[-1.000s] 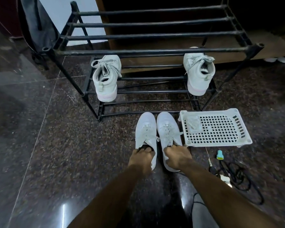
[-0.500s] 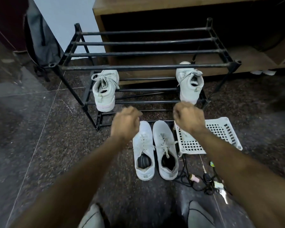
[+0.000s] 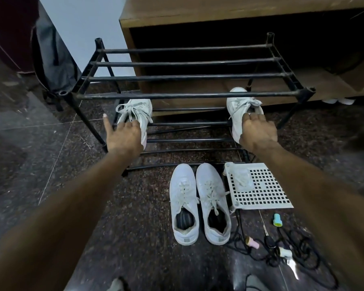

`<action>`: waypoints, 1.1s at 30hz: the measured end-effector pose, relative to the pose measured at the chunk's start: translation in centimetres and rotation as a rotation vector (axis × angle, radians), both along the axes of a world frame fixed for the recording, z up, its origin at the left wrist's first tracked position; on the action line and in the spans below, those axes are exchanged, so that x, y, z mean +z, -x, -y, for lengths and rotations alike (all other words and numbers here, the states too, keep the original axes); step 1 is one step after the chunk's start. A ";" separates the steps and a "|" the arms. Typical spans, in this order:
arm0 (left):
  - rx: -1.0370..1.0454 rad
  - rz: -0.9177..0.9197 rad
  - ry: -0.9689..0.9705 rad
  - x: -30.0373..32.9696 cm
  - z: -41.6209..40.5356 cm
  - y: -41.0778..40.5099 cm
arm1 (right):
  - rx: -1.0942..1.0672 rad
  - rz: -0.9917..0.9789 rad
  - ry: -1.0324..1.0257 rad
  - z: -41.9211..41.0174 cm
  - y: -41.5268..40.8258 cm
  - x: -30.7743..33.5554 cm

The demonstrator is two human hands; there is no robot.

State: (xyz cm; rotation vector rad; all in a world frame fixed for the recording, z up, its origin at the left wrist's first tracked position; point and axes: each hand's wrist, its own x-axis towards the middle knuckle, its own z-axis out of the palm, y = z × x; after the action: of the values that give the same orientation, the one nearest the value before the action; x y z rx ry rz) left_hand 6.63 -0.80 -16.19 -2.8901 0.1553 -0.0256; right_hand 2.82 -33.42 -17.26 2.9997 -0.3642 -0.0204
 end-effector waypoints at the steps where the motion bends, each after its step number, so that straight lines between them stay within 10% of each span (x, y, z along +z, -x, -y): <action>1: -0.013 -0.010 0.026 0.1 -0.3 -0.5 | -0.006 0.001 0.003 0.1 -0.3 0.0; 14: -0.220 0.155 0.187 -0.4 -1.9 3.9 | -0.125 0.023 -0.075 0.9 -0.6 0.6; 33: -0.265 0.106 0.290 1.5 -5.3 16.9 | 0.610 -0.063 -0.394 -14.0 12.4 7.2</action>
State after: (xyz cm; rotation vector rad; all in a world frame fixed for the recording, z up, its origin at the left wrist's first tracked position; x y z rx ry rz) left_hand -10.30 4.53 -14.71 -3.1212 0.5565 -0.2701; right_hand -9.60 -19.46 -10.10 3.3373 0.6383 -0.1446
